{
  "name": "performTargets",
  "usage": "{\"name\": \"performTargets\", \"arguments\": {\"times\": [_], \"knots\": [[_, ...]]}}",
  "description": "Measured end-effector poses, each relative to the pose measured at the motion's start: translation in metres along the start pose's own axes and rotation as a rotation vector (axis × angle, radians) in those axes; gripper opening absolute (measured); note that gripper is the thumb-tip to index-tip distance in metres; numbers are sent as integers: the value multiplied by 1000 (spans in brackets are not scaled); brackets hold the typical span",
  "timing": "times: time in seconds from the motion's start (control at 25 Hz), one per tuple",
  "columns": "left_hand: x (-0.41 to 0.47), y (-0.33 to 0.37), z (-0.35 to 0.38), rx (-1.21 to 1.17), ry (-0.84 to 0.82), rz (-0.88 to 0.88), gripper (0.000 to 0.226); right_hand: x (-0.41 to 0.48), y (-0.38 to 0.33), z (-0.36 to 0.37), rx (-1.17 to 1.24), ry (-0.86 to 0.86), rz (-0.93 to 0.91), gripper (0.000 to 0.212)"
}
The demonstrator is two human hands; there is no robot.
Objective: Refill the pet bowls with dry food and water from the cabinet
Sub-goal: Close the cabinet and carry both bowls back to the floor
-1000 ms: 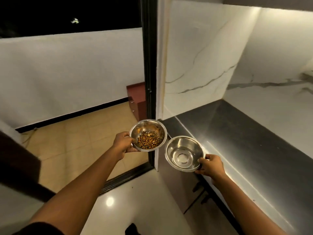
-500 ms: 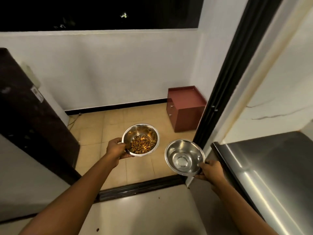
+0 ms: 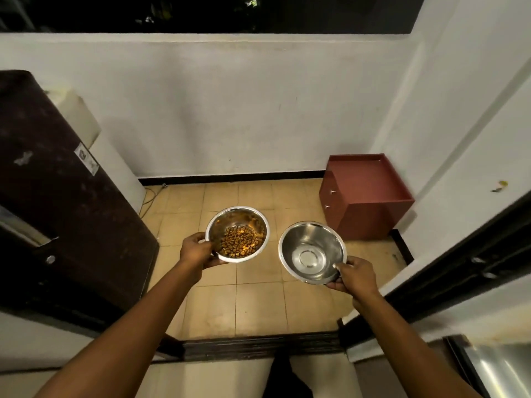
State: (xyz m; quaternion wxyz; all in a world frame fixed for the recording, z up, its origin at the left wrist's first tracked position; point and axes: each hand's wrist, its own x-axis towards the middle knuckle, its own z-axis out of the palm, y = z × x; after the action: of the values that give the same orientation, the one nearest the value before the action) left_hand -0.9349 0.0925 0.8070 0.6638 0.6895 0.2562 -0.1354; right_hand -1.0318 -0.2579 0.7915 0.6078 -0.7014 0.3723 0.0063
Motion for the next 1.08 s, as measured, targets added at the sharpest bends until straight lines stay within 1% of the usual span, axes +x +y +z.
{"name": "performTargets", "arguments": {"times": [0.16,0.32,0.52,0.68,0.76,0.84,0.92,1.08], "knots": [[54,32,22,-73,64,-9,43,78,-46,30,-6,-51,16,25],[118,66,50,-99,146,-37,37,162,-94,61,-60,-76,11,25],[209,98,82,-109,160,-69,40,258,-138,100,-67,-113,36,23],[312,133,115,-83,145,-92,45,344,-171,134,-68,-99,63,20],[367,155,134,-49,131,-110,49,388,-189,153,-52,-72,105,20],[406,176,149,-13,102,-95,54,427,-205,168,-30,-73,126,24],[447,196,166,9,129,-96,56,475,-218,185,-33,-61,140,33],[519,211,198,-10,163,-148,48,559,-241,218,-19,-25,191,46]]}}
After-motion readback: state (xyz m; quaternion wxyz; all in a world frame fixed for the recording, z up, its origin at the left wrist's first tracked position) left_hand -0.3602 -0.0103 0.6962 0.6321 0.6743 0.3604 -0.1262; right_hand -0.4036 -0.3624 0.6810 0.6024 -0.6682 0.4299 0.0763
